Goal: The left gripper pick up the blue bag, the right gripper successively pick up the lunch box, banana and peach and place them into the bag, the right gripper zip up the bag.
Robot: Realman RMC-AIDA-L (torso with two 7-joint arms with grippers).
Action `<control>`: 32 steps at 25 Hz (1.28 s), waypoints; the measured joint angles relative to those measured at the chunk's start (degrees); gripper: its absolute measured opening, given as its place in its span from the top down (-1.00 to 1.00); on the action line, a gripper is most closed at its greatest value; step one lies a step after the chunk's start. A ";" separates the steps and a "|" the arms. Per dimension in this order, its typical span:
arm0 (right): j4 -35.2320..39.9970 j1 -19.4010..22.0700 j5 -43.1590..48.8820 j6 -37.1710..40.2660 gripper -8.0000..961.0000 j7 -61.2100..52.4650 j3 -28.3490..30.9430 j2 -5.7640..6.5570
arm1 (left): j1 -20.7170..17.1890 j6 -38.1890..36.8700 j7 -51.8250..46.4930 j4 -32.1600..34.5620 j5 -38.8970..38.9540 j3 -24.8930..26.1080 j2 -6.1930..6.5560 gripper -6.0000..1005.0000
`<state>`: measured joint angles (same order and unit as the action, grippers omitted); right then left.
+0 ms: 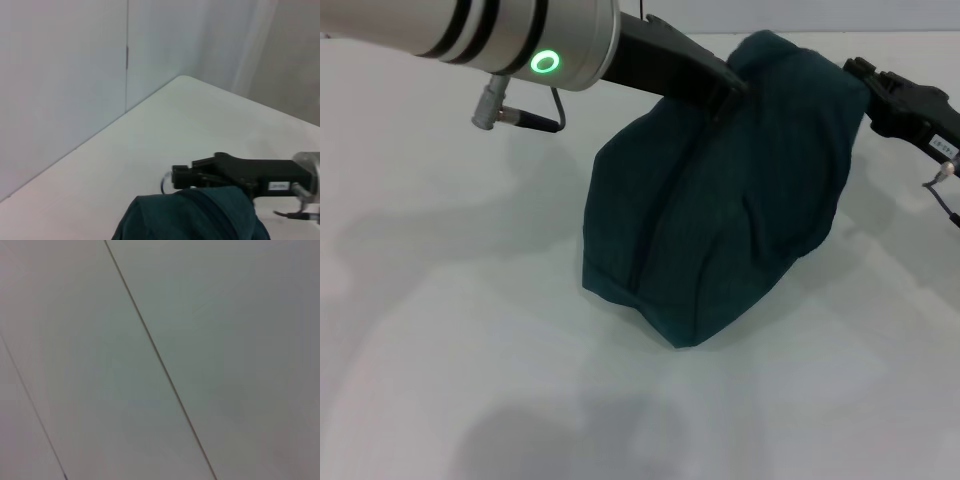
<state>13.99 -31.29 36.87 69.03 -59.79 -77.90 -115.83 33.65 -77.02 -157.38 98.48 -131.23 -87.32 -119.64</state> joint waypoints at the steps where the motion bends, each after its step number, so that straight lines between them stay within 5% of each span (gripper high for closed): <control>1: 0.01 0.32 -0.05 0.96 0.63 -0.03 0.12 0.08 | -0.13 0.04 0.17 0.00 0.00 0.13 0.00 0.90; 4: 0.12 1.43 -0.22 3.38 0.63 0.04 0.31 0.16 | -0.46 0.25 0.82 -0.15 -0.01 0.90 -0.01 0.90; 15: 0.18 5.72 -0.42 8.55 0.07 2.65 0.46 0.16 | -1.79 2.28 3.42 -1.80 2.11 2.31 -0.12 0.80; 22: 0.27 7.95 -0.48 14.33 -0.47 4.68 1.82 0.50 | -6.40 3.62 12.88 -1.73 15.98 7.22 -0.14 0.26; 25: 1.86 10.68 0.37 22.22 -0.75 5.72 2.51 2.15 | -10.27 3.56 20.22 -1.99 25.06 10.08 -0.07 -0.01; 32: 5.64 13.21 10.62 35.63 -0.82 5.86 2.44 6.02 | -22.03 -4.13 42.44 -8.12 43.70 17.73 0.01 -0.38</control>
<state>19.63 -18.08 47.49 104.66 -53.94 -75.46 -109.81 11.62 -81.16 -114.95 90.36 -87.53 -69.59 -119.63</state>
